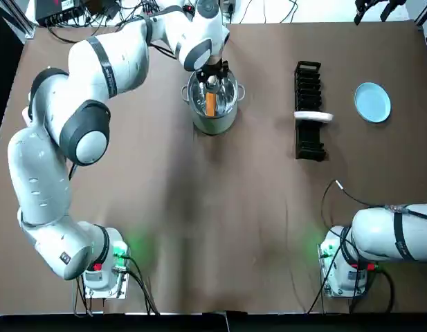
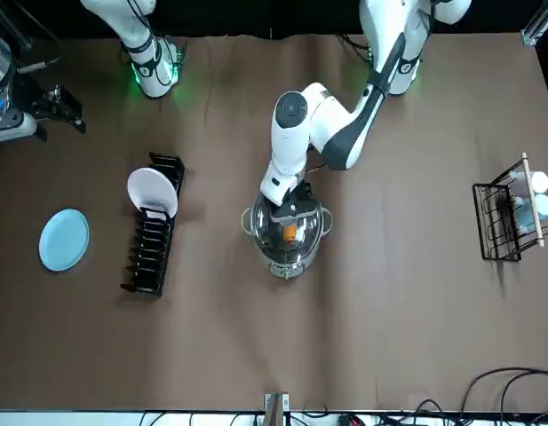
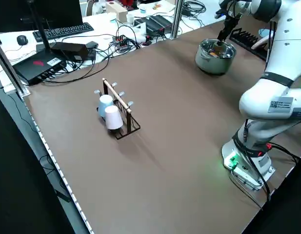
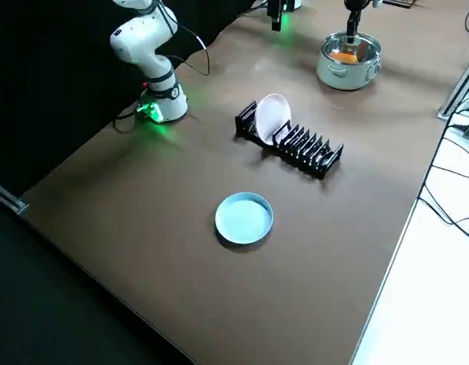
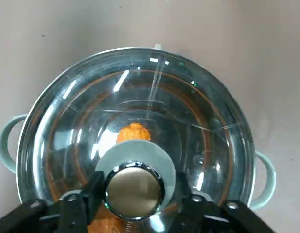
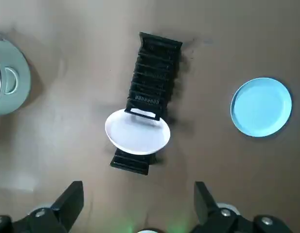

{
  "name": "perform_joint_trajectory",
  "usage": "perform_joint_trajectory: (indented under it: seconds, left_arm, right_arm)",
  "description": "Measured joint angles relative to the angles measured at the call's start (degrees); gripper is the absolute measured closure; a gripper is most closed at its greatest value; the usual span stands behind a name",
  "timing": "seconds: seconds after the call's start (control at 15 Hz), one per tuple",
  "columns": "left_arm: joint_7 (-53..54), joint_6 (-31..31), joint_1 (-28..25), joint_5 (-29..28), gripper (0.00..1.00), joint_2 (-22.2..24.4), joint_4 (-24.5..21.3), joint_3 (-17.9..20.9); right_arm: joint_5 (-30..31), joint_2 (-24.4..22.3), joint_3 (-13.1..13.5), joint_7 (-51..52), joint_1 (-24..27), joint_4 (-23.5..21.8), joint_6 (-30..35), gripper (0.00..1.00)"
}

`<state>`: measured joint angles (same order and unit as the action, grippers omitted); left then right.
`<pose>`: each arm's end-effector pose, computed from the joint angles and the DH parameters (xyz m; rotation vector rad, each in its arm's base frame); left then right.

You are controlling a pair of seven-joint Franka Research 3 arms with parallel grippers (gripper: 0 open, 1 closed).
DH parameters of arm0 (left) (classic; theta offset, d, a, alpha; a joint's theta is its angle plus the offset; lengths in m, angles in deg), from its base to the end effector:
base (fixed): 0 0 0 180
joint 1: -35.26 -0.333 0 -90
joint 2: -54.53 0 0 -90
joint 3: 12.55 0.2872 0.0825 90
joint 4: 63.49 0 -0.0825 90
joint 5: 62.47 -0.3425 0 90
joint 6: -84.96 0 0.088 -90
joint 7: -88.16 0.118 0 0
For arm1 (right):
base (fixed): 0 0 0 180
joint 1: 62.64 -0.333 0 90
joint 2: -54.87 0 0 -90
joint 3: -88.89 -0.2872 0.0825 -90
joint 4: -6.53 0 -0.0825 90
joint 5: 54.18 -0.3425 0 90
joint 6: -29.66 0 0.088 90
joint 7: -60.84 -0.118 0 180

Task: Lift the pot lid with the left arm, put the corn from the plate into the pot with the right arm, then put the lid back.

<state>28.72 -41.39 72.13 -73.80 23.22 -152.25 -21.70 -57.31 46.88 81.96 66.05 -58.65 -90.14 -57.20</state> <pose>0.4737 -0.4572 0.3314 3.0822 0.2378 0.2150 0.4656 0.0345 0.5981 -3.0948 -0.2215 0.0497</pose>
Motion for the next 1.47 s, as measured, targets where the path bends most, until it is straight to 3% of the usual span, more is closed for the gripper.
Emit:
perform_joint_trajectory:
  seconds: [0.27, 0.4, 0.6, 0.67, 0.73, 1.0, 1.27, 1.47]
  left_arm:
    - [-0.54, 0.00, -0.21, 0.34, 0.01, 1.12, 1.67, -0.01]
    - [-0.56, 1.94, -1.49, 0.35, 0.00, 4.00, 2.38, -0.04]
    - [3.48, 12.46, -6.31, 0.35, 0.00, 11.03, 2.94, -0.19]
    - [7.09, 16.53, -8.46, 0.36, 0.00, 13.70, 2.98, -0.24]
    - [16.50, 24.47, -12.96, 1.73, 0.00, 18.53, 2.97, -0.26]
    - [35.61, 33.98, -21.73, 7.08, 0.00, 24.32, 2.71, -0.24]
    - [48.79, 37.60, -28.88, 8.66, 0.00, 27.28, 2.60, -0.22]
    - [52.65, 37.85, -32.58, 9.12, 0.00, 28.03, 2.40, -0.22]
  right_arm:
    - [0.00, -0.20, -0.29, 0.00, -0.15, -0.14, -0.07, 0.00]
    - [0.00, -0.20, -0.37, 0.00, -0.25, -0.26, -0.07, 0.00]
    - [0.00, -0.20, -0.46, 0.00, -1.24, -0.39, -0.07, 0.00]
    - [0.00, -0.20, -0.51, 0.00, -1.60, -0.42, -0.07, 0.00]
    - [0.00, -0.21, -0.52, 0.00, -2.18, -0.50, 0.02, 0.00]
    - [0.06, -0.21, -0.44, -0.04, -2.70, -0.59, -0.04, 0.00]
    - [0.24, -0.21, 0.50, 0.13, -0.08, -0.59, -0.37, 0.00]
    - [0.20, -0.21, 0.78, 0.11, 1.03, -0.58, -3.10, 0.00]
